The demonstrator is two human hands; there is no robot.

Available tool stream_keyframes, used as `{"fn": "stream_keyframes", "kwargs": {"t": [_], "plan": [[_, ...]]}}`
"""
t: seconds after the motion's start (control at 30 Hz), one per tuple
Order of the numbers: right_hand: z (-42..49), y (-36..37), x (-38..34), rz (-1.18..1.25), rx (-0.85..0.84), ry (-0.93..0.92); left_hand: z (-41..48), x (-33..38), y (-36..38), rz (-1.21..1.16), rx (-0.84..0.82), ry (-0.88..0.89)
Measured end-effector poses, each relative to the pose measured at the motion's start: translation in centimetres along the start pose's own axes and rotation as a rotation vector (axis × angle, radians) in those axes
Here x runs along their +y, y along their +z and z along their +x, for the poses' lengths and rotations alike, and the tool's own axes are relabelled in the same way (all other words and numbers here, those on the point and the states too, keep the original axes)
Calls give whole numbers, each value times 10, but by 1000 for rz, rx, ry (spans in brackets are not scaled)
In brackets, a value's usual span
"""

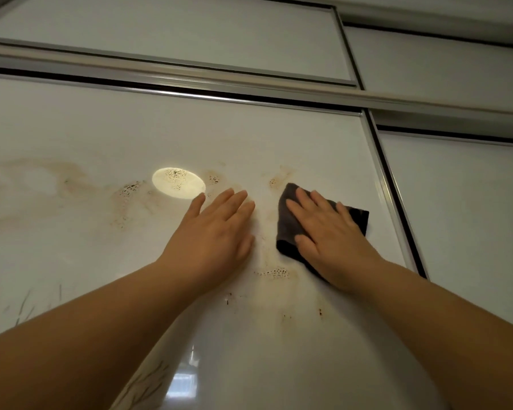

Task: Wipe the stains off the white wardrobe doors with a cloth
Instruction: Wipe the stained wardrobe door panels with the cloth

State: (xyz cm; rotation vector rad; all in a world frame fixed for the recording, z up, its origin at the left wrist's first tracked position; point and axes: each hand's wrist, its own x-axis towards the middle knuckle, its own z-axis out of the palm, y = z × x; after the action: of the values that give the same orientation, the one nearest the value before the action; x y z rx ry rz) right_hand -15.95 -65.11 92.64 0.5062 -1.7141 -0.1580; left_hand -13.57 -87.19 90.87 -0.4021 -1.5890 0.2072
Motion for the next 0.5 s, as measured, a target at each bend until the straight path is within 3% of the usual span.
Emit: {"fn": "stream_keyframes", "kwargs": {"t": [0.27, 0.5], "plan": [[92, -14, 17, -10, 30, 212, 0, -16, 2, 27, 39, -8], [86, -5, -26, 32, 22, -27, -2, -22, -1, 41, 99, -26]]}}
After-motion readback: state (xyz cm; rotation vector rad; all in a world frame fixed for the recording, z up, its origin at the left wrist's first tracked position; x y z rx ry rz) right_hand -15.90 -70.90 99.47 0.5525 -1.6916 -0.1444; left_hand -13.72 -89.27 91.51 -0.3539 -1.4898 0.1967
